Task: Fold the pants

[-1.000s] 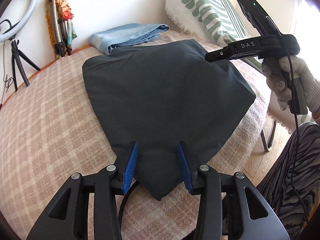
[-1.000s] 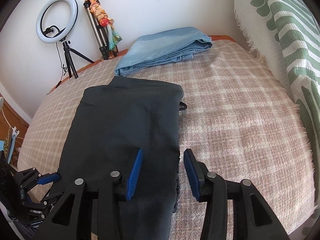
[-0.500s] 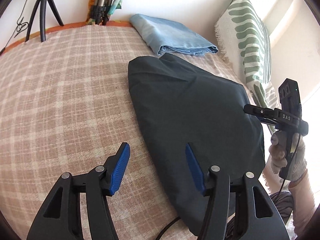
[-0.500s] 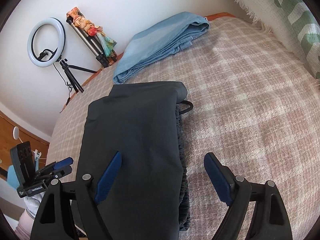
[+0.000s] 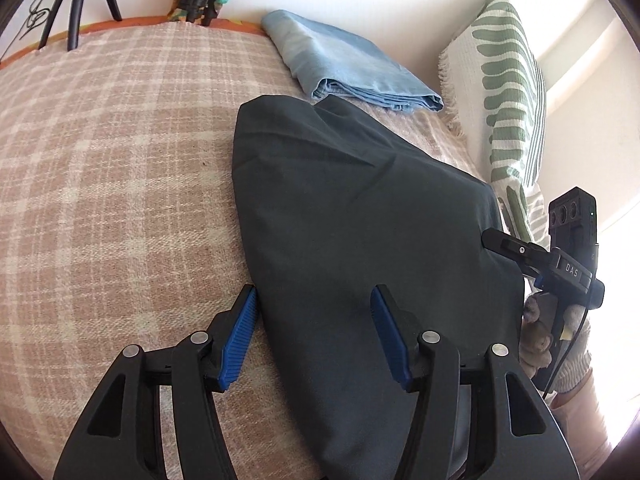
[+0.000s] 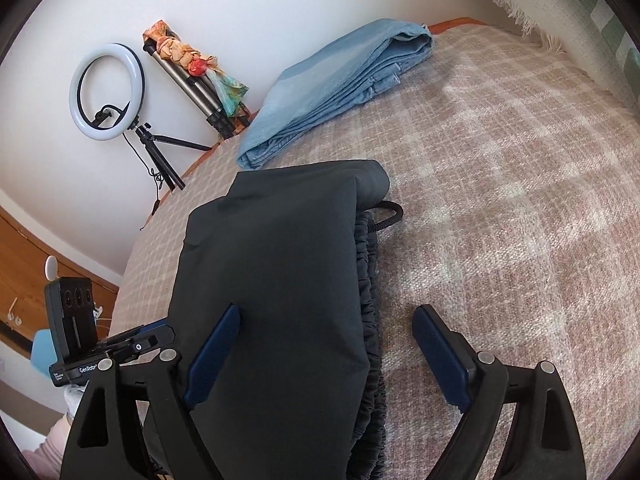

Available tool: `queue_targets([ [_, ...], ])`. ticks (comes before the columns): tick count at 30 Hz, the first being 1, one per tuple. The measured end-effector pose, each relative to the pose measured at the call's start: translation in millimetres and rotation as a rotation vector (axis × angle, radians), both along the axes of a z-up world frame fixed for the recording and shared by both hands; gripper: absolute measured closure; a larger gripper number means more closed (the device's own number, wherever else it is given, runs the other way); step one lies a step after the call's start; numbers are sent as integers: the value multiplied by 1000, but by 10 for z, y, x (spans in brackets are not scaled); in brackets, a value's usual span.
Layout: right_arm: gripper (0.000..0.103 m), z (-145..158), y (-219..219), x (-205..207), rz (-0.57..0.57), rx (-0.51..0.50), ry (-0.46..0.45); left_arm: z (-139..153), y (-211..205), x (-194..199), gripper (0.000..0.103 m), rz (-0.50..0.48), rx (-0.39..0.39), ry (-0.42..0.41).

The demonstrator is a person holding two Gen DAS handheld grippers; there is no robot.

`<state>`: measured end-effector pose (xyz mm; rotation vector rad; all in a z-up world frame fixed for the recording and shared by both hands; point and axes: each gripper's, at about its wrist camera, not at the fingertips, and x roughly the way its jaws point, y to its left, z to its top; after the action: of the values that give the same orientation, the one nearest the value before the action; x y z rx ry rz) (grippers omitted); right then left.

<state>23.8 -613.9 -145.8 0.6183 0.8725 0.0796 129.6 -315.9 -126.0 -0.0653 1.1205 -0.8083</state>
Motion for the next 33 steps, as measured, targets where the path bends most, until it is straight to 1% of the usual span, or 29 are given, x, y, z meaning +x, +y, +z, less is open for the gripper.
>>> queue_targets([
  [2, 12, -5, 0, -4, 13, 8, -12, 0, -20, 8, 46, -3, 0, -9],
  [4, 15, -11, -10, -10, 27, 15, -22, -3, -73, 7, 46, -6, 1, -17],
  [5, 18, -14, -11, -8, 33, 20, -25, -2, -89, 2, 46, -10, 4, -23],
  [6, 25, -19, -8, -2, 41, 31, -31, 0, -109, -6, 46, -15, 7, -29],
  [7, 29, -37, -2, 9, 55, 56, -31, 1, -126, -13, 46, -20, 12, -37],
  [8, 30, -53, 0, 11, 54, 70, -30, 1, -141, -21, 46, -25, 17, -43],
  [10, 30, -38, 24, 13, 57, 51, -32, 1, -167, -35, 46, -34, 23, -53],
  [14, 36, -35, 21, 8, 49, 53, -33, -2, -191, -51, 46, -42, 26, -65],
  [15, 37, -37, 14, 7, 45, 57, -33, -4, -192, -49, 49, -44, 27, -66],
  [17, 37, -43, 5, 0, 44, 62, -35, -7, -197, -44, 55, -40, 29, -69],
  [19, 37, -46, 6, -4, 48, 58, -41, -15, -200, -28, 56, -34, 24, -62],
  [20, 31, -51, 5, -6, 49, 68, -49, -16, -210, -20, 56, -32, 22, -59],
  [21, 29, -58, 6, -10, 41, 80, -57, -19, -212, -10, 56, -28, 17, -56],
  [23, 30, -35, 60, 4, 42, 47, -50, -27, -207, 13, 56, -18, 3, -46],
  [24, 36, -20, 89, 16, 48, 26, -44, -27, -205, 19, 60, -13, 0, -45],
  [25, 38, -25, 89, 16, 49, 31, -40, -29, -203, 23, 66, -8, 5, -48],
  [26, 44, -30, 75, 8, 40, 44, -41, -35, -201, 33, 76, -2, 9, -50],
  [27, 53, -27, 55, -8, 33, 55, -45, -40, -193, 42, 82, 3, 6, -45],
  [28, 58, -13, 43, -24, 30, 59, -53, -43, -186, 46, 83, 6, 3, -41],
  [29, 65, 8, 36, -42, 24, 61, -63, -40, -187, 47, 85, 8, 2, -41],
  [30, 69, 26, 35, -55, 20, 63, -68, -34, -193, 39, 88, 7, 1, -45],
  [33, 71, 48, 51, -57, 24, 51, -73, -25, -233, 4, 89, 0, 14, -68],
])
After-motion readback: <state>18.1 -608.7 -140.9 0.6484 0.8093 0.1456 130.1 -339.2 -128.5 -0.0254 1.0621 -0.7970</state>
